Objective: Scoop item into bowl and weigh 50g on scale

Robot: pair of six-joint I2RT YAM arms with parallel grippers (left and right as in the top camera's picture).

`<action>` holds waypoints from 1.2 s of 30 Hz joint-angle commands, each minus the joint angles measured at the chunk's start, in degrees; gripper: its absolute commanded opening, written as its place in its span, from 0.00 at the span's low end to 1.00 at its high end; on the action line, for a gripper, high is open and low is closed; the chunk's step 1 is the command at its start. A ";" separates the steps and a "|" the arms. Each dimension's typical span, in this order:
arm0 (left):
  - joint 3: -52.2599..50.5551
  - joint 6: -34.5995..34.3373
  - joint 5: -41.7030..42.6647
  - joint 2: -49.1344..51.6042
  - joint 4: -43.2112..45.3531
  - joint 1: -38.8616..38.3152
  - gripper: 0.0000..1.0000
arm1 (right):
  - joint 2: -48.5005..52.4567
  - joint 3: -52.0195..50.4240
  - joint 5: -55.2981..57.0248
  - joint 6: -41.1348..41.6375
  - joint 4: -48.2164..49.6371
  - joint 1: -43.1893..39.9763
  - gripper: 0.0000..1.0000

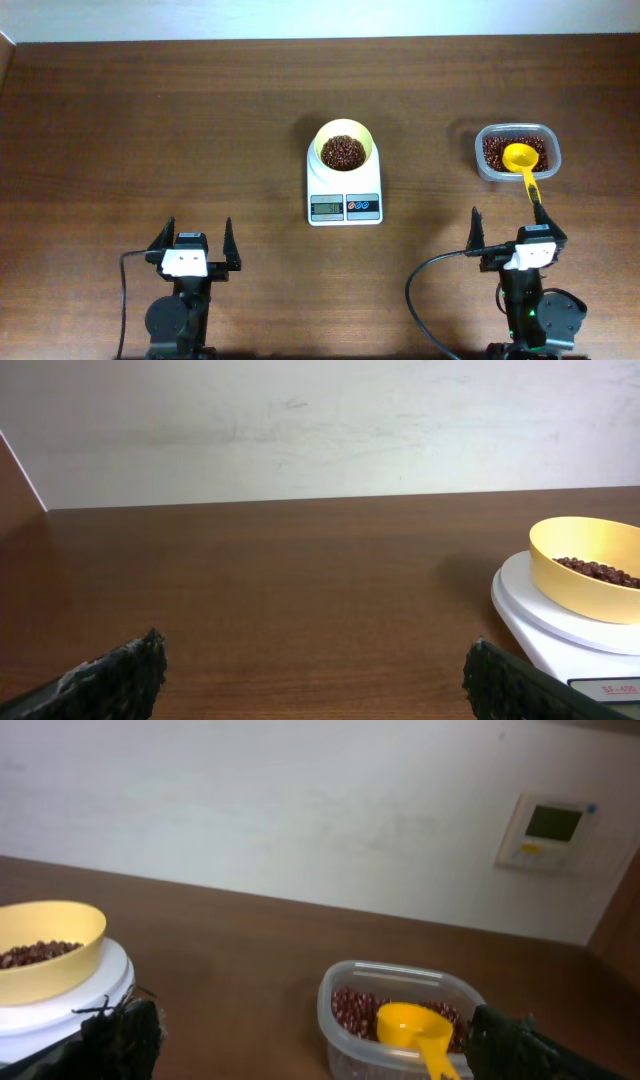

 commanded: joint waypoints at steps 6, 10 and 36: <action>-0.13 -0.57 -0.39 -0.39 -0.31 -0.22 0.99 | -4.76 -0.79 0.57 0.37 -7.10 0.37 0.99; -0.13 -0.57 -0.39 -0.39 -0.31 -0.22 0.99 | -5.29 -0.79 2.49 0.37 -11.78 0.37 0.99; -0.13 -0.57 -0.39 -0.39 -0.31 -0.22 0.99 | -7.76 -0.79 12.44 8.39 -12.68 7.45 0.99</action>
